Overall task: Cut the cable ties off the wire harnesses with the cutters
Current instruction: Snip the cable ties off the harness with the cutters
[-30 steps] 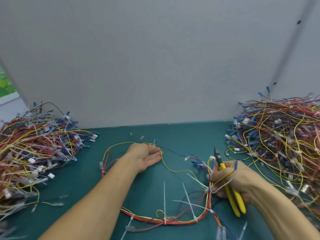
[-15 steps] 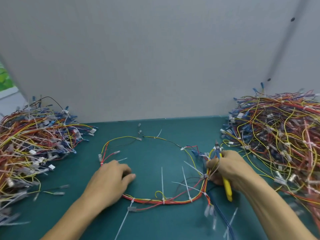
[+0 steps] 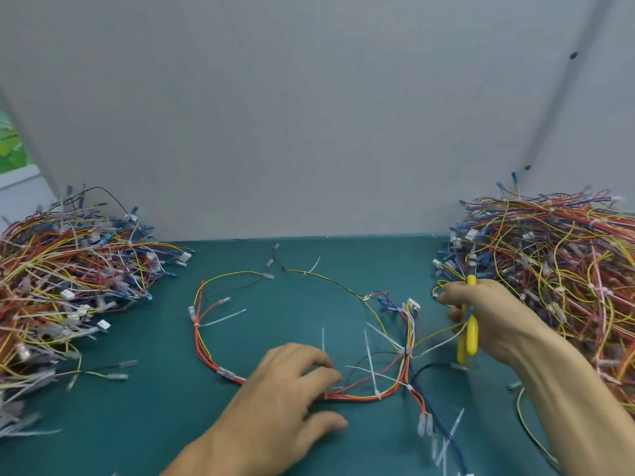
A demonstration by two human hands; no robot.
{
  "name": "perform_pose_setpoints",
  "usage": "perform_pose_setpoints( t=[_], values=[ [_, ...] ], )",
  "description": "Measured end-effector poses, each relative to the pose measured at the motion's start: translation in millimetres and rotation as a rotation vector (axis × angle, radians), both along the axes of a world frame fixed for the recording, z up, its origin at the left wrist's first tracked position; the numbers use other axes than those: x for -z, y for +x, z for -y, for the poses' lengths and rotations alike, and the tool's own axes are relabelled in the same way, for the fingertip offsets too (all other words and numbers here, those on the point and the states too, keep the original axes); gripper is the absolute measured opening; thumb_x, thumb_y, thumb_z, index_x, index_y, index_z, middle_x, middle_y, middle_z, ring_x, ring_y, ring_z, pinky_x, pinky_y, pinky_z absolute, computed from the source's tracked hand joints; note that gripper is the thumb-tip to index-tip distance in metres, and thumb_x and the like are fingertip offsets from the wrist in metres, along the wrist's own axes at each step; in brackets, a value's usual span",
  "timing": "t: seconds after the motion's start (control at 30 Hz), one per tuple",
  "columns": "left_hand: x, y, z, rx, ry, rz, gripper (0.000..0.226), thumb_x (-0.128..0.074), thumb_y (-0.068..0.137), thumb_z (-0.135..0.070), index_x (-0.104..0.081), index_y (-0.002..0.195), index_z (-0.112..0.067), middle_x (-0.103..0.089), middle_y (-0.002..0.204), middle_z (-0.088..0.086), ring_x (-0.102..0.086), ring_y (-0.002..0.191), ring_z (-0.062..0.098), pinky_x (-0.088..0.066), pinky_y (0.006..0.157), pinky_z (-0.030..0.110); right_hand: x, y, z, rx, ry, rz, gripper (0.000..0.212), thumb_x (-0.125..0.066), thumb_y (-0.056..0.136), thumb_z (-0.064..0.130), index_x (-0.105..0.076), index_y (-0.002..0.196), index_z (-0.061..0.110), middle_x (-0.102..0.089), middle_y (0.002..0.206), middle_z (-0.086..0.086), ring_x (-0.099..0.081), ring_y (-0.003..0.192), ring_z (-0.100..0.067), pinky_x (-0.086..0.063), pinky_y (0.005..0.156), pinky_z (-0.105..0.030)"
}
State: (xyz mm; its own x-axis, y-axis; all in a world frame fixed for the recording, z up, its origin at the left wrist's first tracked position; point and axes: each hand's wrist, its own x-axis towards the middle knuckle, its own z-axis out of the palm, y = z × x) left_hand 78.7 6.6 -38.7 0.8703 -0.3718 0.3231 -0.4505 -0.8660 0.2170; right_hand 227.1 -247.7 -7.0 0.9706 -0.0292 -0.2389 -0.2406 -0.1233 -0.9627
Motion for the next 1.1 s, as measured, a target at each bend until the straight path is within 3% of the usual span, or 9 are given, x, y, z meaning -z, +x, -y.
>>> perform_pose_setpoints(
  t=[0.13, 0.23, 0.37, 0.43, 0.53, 0.67, 0.83, 0.97, 1.1],
  values=[
    [-14.5, 17.0, 26.8, 0.099, -0.051, 0.209, 0.017, -0.063, 0.085, -0.026, -0.069, 0.097, -0.016, -0.064, 0.106, -0.004, -0.06, 0.096, 0.017, -0.049, 0.084, 0.03, 0.3, -0.8, 4.2, -0.082, -0.034, 0.093, 0.018, -0.055, 0.081, -0.015, -0.062, 0.09, -0.001, -0.06, 0.079, -0.017, -0.052, 0.061, -0.021, -0.042, 0.054, -0.031],
    [-30.5, 40.0, 59.7, 0.16, 0.09, 0.297, 0.03, -0.057, 0.079, -0.01, -0.068, 0.106, -0.016, -0.063, 0.121, -0.001, -0.058, 0.111, 0.021, -0.047, 0.093, 0.033, -2.3, -7.6, 0.8, -0.249, -0.089, 0.124, 0.021, -0.066, 0.072, -0.01, -0.063, 0.091, -0.001, -0.067, 0.077, -0.016, -0.054, 0.056, -0.016, -0.041, 0.052, -0.026],
    [-32.9, 59.0, 78.9, 0.146, 0.375, 0.231, 0.045, -0.033, 0.083, -0.022, -0.061, 0.117, -0.028, -0.061, 0.124, -0.01, -0.05, 0.124, 0.015, -0.038, 0.105, 0.039, 4.5, -12.1, -7.8, -0.388, -0.187, 0.07, 0.023, -0.047, 0.071, -0.02, -0.06, 0.086, -0.007, -0.057, 0.071, -0.019, -0.052, 0.063, -0.025, -0.037, 0.061, -0.035],
    [-24.9, 63.4, 76.3, 0.149, 0.422, 0.224, 0.035, -0.046, 0.085, -0.024, -0.063, 0.115, -0.031, -0.065, 0.113, -0.016, -0.054, 0.12, 0.013, -0.041, 0.103, 0.045, 6.6, -10.8, -8.3, -0.367, -0.176, 0.033, 0.023, -0.044, 0.073, -0.02, -0.058, 0.083, -0.004, -0.062, 0.07, -0.018, -0.052, 0.064, -0.026, -0.037, 0.062, -0.037],
    [-13.1, 62.2, 62.5, 0.142, 0.451, 0.158, 0.016, -0.062, 0.08, -0.033, -0.073, 0.091, -0.035, -0.068, 0.088, -0.021, -0.061, 0.107, 0.009, -0.047, 0.097, 0.047, 9.3, -8.7, -7.3, -0.39, -0.187, -0.026, 0.022, -0.047, 0.075, -0.018, -0.056, 0.082, 0.001, -0.073, 0.079, -0.014, -0.054, 0.072, -0.029, -0.036, 0.07, -0.04],
    [8.0, 57.3, 47.8, 0.116, 0.303, 0.075, 0.011, -0.064, 0.081, -0.034, -0.073, 0.085, -0.031, -0.066, 0.088, -0.019, -0.063, 0.095, 0.009, -0.047, 0.096, 0.036, 11.4, -6.8, -6.4, -0.418, -0.245, -0.053, 0.018, -0.051, 0.076, -0.014, -0.056, 0.082, 0.002, -0.074, 0.084, -0.013, -0.055, 0.072, -0.031, -0.037, 0.066, -0.04],
    [12.7, 65.9, 65.1, -0.09, 0.094, -0.102, 0.037, -0.038, 0.095, -0.05, -0.065, 0.102, -0.026, -0.06, 0.102, -0.009, -0.043, 0.111, 0.014, -0.011, 0.107, 0.039, 12.8, -5.6, -4.4, -0.417, -0.209, -0.097, 0.017, -0.05, 0.079, -0.012, -0.056, 0.079, 0.003, -0.074, 0.088, -0.014, -0.055, 0.056, -0.026, -0.037, 0.051, -0.028],
    [15.4, 73.3, 79.5, -0.131, 0.123, -0.102, 0.029, -0.044, 0.094, -0.048, -0.059, 0.116, -0.035, -0.057, 0.107, -0.006, -0.038, 0.12, 0.019, 0.005, 0.11, 0.052, 12.9, -5.1, -4.9, -0.416, -0.2, -0.098, 0.018, -0.05, 0.08, -0.012, -0.057, 0.077, 0.003, -0.074, 0.086, -0.014, -0.056, 0.055, -0.026, -0.037, 0.05, -0.027],
    [14.8, 70.8, 82.0, -0.045, 0.054, 0.047, 0.01, -0.074, 0.072, -0.032, -0.072, 0.079, -0.038, -0.06, 0.081, -0.015, -0.059, 0.102, 0.019, -0.03, 0.099, 0.067, 10.6, -6.3, -5.2, -0.414, -0.217, -0.105, 0.017, -0.05, 0.08, -0.012, -0.057, 0.078, 0.003, -0.074, 0.086, -0.012, -0.056, 0.056, -0.026, -0.037, 0.049, -0.027]
  ],
)
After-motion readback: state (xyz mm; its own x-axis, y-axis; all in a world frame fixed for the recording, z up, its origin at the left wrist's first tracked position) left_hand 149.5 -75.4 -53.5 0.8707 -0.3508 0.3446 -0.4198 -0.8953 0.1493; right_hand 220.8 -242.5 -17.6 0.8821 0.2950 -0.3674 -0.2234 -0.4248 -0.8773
